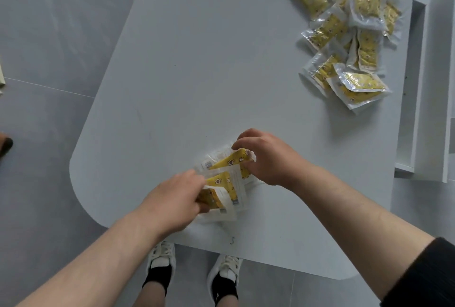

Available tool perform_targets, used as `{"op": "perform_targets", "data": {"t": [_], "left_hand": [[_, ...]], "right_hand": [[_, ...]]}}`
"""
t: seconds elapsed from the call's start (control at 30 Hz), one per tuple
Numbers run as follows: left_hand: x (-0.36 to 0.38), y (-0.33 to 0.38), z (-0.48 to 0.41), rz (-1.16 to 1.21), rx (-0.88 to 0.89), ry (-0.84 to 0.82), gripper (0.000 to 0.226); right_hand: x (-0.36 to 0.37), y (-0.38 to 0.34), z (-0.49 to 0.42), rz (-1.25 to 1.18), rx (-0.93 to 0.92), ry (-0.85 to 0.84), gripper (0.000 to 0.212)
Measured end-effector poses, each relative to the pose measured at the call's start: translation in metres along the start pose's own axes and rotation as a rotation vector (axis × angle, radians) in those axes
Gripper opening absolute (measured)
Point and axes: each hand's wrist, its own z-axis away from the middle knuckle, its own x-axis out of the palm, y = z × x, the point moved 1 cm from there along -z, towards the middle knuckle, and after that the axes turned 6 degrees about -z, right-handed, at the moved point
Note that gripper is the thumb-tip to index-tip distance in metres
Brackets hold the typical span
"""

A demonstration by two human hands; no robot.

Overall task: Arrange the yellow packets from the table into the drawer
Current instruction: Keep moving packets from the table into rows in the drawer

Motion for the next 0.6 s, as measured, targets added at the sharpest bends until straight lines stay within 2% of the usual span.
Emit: {"op": "perform_targets", "data": {"t": [0.13,0.2,0.33,0.5,0.6], "left_hand": [[0.020,0.020,-0.002,-0.151,0.021,0.248,0.023],[0.026,0.026,-0.003,-0.163,0.005,0.324,0.032],[0.032,0.029,-0.002,-0.140,-0.048,0.380,0.044],[0.034,0.026,0.001,-0.085,-0.032,0.411,0.058],[0.034,0.022,0.010,-0.008,-0.046,0.380,0.060]], "right_hand": [[0.005,0.004,-0.003,0.009,-0.002,0.003,0.041],[0.008,0.005,-0.004,0.018,-0.008,0.007,0.043],[0.009,0.006,-0.004,0.083,-0.028,-0.009,0.047],[0.010,0.008,-0.005,0.214,-0.064,-0.019,0.055],[0.011,0.010,-0.005,0.254,-0.076,0.005,0.048]]}}
